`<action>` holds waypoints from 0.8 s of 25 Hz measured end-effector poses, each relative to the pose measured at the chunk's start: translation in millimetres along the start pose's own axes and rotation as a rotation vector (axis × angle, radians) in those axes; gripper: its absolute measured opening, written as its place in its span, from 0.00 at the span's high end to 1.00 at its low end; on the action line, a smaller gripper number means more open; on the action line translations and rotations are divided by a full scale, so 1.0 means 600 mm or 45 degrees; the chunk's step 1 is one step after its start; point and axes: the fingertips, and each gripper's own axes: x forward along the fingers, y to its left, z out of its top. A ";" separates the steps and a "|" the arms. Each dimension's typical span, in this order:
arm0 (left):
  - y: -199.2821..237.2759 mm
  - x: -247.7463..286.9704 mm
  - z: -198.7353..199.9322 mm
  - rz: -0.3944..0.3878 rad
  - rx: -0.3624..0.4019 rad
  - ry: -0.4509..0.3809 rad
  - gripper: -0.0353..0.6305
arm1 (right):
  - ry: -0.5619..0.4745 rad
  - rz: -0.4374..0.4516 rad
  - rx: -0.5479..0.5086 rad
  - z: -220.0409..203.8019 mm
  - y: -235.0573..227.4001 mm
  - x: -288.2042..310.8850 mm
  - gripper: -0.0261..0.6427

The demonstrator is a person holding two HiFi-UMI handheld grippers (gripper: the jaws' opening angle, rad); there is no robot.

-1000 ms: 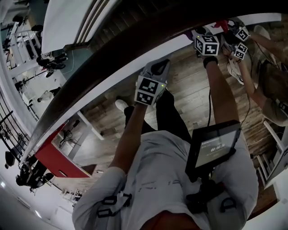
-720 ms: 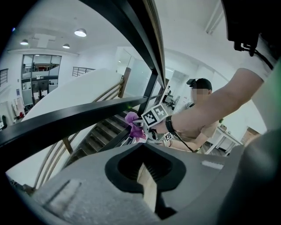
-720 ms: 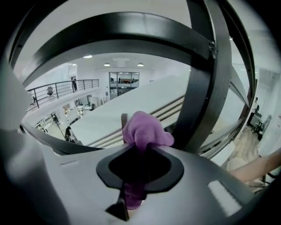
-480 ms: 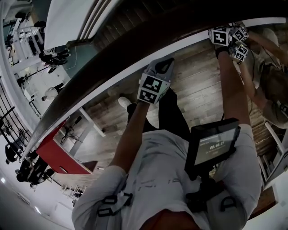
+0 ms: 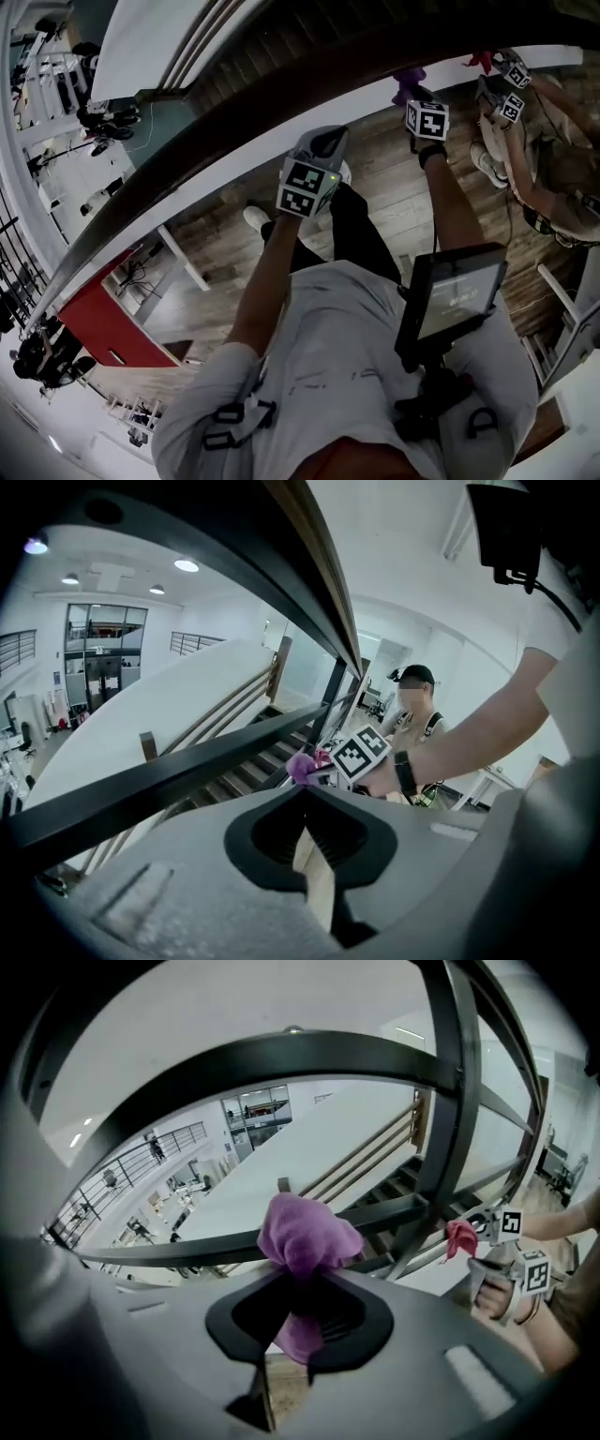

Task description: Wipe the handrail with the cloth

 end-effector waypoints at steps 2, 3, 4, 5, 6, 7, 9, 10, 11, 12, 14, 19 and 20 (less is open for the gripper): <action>0.015 -0.036 0.003 0.048 -0.014 -0.027 0.95 | -0.013 0.092 -0.064 -0.002 0.071 -0.016 0.88; 0.025 -0.055 0.000 0.076 -0.026 -0.040 0.95 | -0.012 0.140 -0.099 -0.008 0.110 -0.022 0.88; 0.036 -0.075 -0.003 0.106 -0.040 -0.054 0.95 | -0.005 0.185 -0.134 -0.016 0.151 -0.027 0.88; 0.046 -0.098 -0.010 0.131 -0.057 -0.064 0.94 | 0.006 0.224 -0.165 -0.029 0.192 -0.032 0.88; 0.054 -0.123 -0.023 0.147 -0.078 -0.070 0.94 | 0.022 0.256 -0.191 -0.049 0.234 -0.038 0.88; 0.061 -0.150 -0.040 0.158 -0.097 -0.075 0.94 | 0.040 0.284 -0.214 -0.073 0.277 -0.044 0.88; 0.075 -0.207 -0.078 0.189 -0.125 -0.093 0.95 | 0.068 0.340 -0.262 -0.115 0.364 -0.055 0.88; 0.084 -0.236 -0.094 0.210 -0.139 -0.104 0.95 | 0.076 0.368 -0.283 -0.128 0.407 -0.059 0.87; 0.093 -0.264 -0.109 0.231 -0.155 -0.112 0.95 | 0.082 0.396 -0.296 -0.138 0.448 -0.062 0.87; 0.103 -0.292 -0.126 0.249 -0.172 -0.113 0.95 | 0.090 0.421 -0.300 -0.147 0.488 -0.066 0.87; 0.122 -0.347 -0.161 0.284 -0.206 -0.102 0.95 | 0.107 0.463 -0.288 -0.164 0.562 -0.076 0.87; 0.192 -0.486 -0.224 0.436 -0.296 -0.155 0.95 | 0.140 0.613 -0.281 -0.194 0.751 -0.111 0.87; 0.209 -0.515 -0.237 0.477 -0.327 -0.171 0.95 | 0.144 0.645 -0.299 -0.199 0.790 -0.116 0.87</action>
